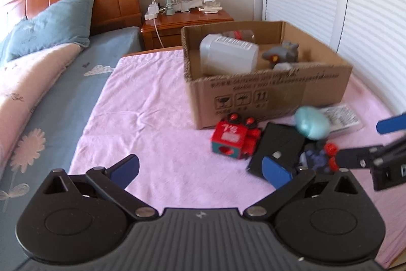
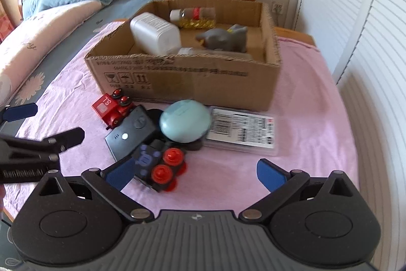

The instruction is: Organize rigid objects

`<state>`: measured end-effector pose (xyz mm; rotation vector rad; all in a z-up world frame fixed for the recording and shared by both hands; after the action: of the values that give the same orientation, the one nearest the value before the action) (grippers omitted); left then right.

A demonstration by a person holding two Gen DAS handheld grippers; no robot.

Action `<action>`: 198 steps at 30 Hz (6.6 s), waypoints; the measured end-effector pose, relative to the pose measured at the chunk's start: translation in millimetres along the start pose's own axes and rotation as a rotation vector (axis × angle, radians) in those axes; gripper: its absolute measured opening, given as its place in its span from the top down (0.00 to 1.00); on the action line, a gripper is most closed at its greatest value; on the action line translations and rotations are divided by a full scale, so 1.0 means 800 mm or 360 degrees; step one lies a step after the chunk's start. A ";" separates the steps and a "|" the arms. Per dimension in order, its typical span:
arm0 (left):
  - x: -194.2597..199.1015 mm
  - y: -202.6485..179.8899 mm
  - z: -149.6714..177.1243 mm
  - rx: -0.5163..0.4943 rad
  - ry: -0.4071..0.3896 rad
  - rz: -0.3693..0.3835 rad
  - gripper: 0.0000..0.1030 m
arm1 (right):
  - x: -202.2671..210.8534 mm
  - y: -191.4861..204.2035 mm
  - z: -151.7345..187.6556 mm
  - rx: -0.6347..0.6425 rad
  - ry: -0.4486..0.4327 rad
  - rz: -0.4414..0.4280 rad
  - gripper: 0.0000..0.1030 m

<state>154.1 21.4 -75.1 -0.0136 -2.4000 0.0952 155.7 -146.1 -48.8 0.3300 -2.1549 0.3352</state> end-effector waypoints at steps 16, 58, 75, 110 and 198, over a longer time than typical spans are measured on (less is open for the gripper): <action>-0.017 0.047 0.004 0.0201 0.0081 0.0113 0.01 | -0.059 0.034 -0.014 -0.0032 0.0165 0.0075 0.00; -0.091 -0.022 -0.020 -0.0207 0.0149 0.0397 0.50 | -0.041 -0.004 0.046 0.0073 0.0008 0.0098 0.00; -0.056 0.030 0.008 0.0050 0.0131 0.0233 0.50 | -0.042 0.017 0.045 0.0210 -0.0095 0.0011 0.00; -0.031 0.012 -0.005 -0.0067 0.0216 0.0286 0.48 | -0.022 0.022 0.034 0.0361 -0.0123 -0.0110 0.47; 0.046 -0.001 -0.070 0.0054 0.0000 0.0074 0.04 | -0.031 -0.067 -0.183 0.0159 -0.0197 0.0052 0.00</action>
<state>165.0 26.0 -8.9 -0.0538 -2.3981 0.1579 298.0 -140.6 18.4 0.3814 -2.2714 0.4522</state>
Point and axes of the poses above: each gripper's, at about its wrist camera, not at the fingertips, and x roughly against the way its jaws point, y to its left, z to its underside, the point moved 4 cm from there along -x, roughly the way its jaws point, and after that the axes turned 12 degrees about x, right-handed, at the moved point
